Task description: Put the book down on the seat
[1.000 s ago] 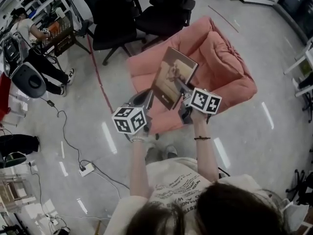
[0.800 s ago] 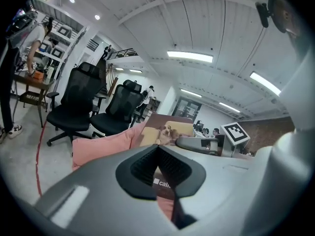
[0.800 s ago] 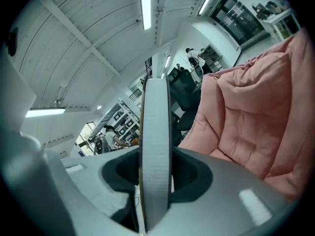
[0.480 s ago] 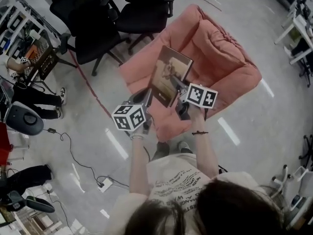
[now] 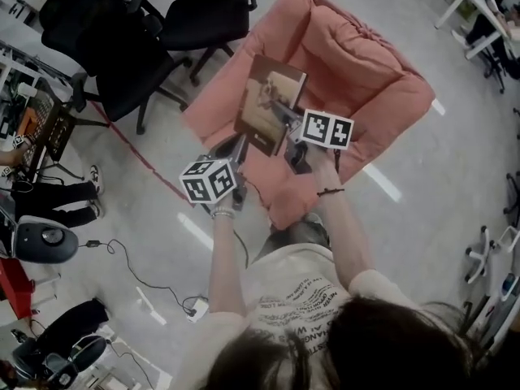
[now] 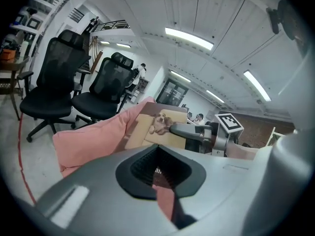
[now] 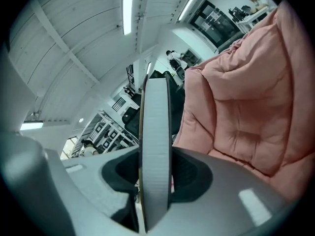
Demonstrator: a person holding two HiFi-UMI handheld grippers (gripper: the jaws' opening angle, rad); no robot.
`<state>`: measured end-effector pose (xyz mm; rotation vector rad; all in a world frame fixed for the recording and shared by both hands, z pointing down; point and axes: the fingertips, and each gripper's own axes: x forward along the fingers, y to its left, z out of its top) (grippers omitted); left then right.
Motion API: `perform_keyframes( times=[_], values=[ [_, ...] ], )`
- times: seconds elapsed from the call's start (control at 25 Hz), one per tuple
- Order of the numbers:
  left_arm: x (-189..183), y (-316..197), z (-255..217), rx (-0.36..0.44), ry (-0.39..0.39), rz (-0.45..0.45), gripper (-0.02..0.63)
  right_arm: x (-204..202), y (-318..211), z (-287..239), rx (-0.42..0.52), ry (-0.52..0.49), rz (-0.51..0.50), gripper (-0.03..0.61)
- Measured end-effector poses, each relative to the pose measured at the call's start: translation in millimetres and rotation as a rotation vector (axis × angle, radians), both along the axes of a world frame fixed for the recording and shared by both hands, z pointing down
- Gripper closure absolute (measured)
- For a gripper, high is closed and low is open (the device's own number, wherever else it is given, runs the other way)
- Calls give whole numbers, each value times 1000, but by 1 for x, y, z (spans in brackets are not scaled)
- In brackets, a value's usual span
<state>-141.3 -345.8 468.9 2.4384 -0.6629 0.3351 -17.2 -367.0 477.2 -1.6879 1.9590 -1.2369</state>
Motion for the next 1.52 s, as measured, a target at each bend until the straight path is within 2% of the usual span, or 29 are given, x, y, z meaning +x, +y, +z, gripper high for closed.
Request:
perform_keyframes(
  times=[0.4, 0.76, 1.0, 1.24, 1.52],
  values=[
    [15, -11, 44, -92, -8, -9, 614, 9, -13, 54, -100, -6, -48, 430],
    [31, -22, 93, -161, -67, 16, 614, 12, -25, 113, -183, -41, -99, 430],
    [38, -28, 134, -211, -83, 11, 614, 9, -33, 161, -218, -49, -134, 430],
    [42, -20, 174, -276, -108, 8, 614, 8, -36, 202, -245, -101, -129, 430],
    [45, -31, 225, -347, -122, -8, 614, 9, -46, 251, -309, -76, -162, 430]
  ],
)
